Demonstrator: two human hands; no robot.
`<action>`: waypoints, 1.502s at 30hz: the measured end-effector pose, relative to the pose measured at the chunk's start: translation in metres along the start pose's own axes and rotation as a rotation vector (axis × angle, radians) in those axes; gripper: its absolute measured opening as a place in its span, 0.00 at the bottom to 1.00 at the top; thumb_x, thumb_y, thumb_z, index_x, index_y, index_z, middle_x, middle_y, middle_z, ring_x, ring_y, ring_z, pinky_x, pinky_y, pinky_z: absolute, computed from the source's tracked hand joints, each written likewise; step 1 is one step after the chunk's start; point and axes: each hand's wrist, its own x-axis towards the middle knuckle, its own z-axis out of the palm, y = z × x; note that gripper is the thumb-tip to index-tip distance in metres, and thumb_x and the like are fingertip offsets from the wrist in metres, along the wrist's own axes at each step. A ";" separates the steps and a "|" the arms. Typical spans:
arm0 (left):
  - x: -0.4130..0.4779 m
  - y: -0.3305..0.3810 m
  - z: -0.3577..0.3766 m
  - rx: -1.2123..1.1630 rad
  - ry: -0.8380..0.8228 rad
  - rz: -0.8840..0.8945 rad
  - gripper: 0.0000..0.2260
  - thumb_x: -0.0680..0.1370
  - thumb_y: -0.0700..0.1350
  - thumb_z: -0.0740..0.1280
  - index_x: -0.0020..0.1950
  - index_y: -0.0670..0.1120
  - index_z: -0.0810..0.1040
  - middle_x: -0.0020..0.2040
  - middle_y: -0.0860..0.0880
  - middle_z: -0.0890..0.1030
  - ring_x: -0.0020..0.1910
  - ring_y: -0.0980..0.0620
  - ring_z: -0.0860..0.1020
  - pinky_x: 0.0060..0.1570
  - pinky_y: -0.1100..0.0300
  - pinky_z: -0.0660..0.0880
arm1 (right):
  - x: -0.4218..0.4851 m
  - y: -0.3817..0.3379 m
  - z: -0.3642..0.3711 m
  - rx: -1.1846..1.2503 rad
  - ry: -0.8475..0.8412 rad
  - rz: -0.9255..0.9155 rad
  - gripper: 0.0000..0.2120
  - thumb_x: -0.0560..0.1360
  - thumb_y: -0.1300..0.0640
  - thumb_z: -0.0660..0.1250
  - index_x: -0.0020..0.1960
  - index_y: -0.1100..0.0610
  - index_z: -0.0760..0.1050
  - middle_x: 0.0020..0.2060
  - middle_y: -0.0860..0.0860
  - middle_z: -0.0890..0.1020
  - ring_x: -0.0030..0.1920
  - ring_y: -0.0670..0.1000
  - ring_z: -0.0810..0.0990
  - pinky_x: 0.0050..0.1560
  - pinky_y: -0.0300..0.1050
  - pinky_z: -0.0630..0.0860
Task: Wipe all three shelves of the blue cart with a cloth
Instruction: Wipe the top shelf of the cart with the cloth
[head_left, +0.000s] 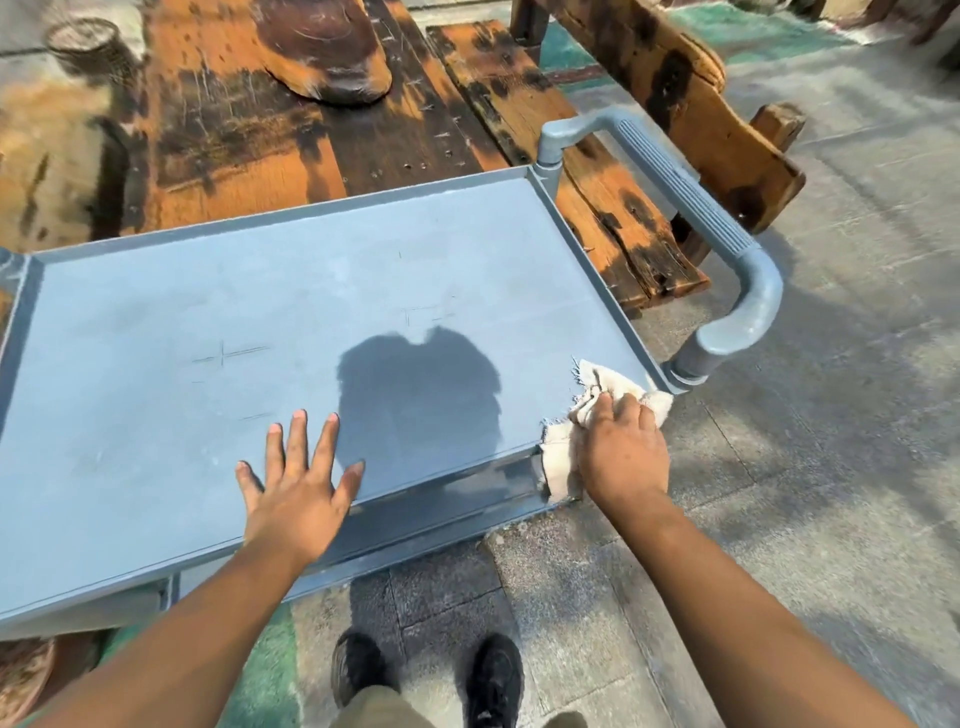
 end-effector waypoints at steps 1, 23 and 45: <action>0.001 -0.001 0.000 0.000 0.004 0.008 0.31 0.74 0.73 0.35 0.74 0.66 0.30 0.79 0.54 0.31 0.78 0.47 0.31 0.73 0.33 0.39 | 0.000 0.003 0.001 -0.013 0.027 -0.017 0.29 0.84 0.48 0.51 0.80 0.62 0.53 0.75 0.62 0.65 0.74 0.60 0.63 0.75 0.55 0.62; -0.052 -0.152 -0.028 -0.012 0.000 0.150 0.25 0.82 0.61 0.43 0.80 0.62 0.44 0.81 0.57 0.41 0.80 0.53 0.40 0.77 0.47 0.44 | -0.103 -0.220 0.085 0.247 0.236 -0.375 0.31 0.80 0.51 0.65 0.79 0.60 0.61 0.72 0.65 0.69 0.73 0.66 0.66 0.75 0.59 0.64; -0.117 -0.276 -0.036 -0.172 0.131 -0.022 0.25 0.77 0.40 0.64 0.75 0.42 0.67 0.77 0.44 0.63 0.76 0.45 0.63 0.75 0.53 0.62 | -0.136 -0.461 0.092 0.154 0.018 -1.197 0.28 0.82 0.55 0.60 0.81 0.53 0.58 0.81 0.54 0.55 0.81 0.58 0.51 0.80 0.54 0.43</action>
